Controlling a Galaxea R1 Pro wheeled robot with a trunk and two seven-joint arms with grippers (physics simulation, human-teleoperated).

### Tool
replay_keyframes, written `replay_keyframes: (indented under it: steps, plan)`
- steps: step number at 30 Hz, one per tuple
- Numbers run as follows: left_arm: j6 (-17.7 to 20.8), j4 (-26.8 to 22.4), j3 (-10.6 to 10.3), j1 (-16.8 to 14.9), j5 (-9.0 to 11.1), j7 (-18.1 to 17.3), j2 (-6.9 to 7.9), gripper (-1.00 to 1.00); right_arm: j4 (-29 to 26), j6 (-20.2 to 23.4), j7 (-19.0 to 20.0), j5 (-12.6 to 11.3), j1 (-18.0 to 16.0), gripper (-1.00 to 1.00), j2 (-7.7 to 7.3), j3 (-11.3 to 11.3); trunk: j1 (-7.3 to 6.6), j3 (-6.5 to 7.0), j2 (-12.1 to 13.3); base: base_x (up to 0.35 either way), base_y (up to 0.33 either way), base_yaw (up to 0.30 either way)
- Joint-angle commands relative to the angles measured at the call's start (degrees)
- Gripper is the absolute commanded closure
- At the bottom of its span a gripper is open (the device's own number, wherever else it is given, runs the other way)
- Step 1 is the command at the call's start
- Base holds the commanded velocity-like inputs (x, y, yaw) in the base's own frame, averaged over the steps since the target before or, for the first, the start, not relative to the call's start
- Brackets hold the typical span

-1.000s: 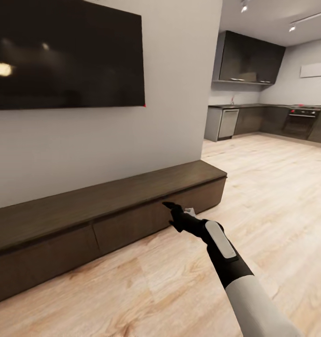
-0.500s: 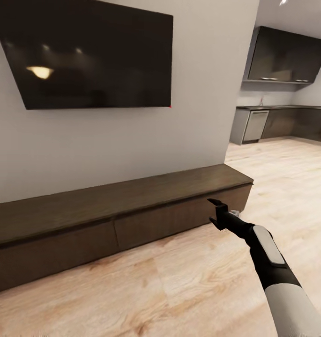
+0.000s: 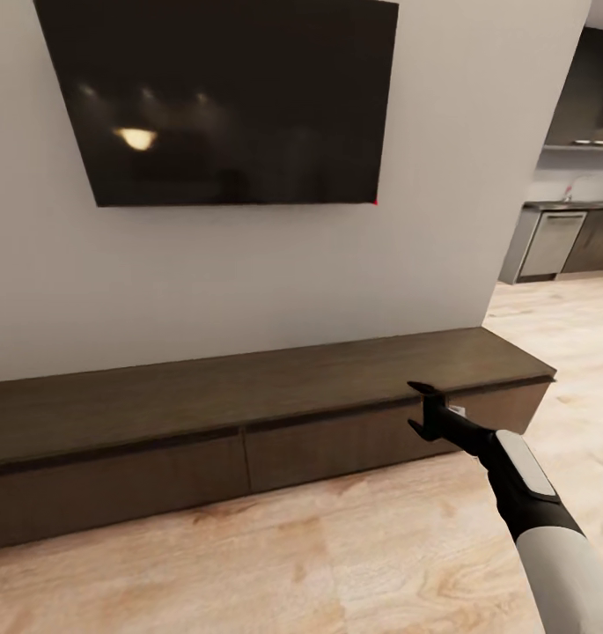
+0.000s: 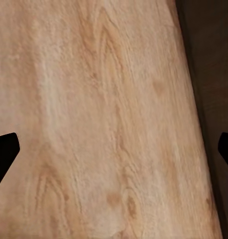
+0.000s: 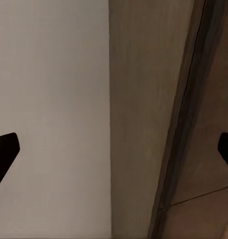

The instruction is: Place each of the two pumpkins and all three candles from the living room inside a cabinet in the living room (use any cabinet), then make sure every cabinet is closed, and position the cauldron so it is next to a table in the living room.

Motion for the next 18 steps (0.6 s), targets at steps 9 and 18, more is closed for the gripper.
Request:
replay_keyframes:
  steps: [9, 18]
  plan:
    - [2.7, 0.0, 0.4, -0.1, 1.1, 0.0, 0.11, -1.00, -0.2, -3.1, 12.6, 0.3, 1.2, -1.00, 0.19, 0.2, 0.03, -0.05, 0.0, 0.198, -0.082, 0.136]
    - [8.8, -3.1, 0.9, -0.1, 1.1, 0.0, 0.08, -1.00, 0.5, -7.3, 18.4, 1.5, 2.5, -1.00, 0.26, 0.4, 0.81, -1.92, -1.2, 0.010, -0.005, 0.005]
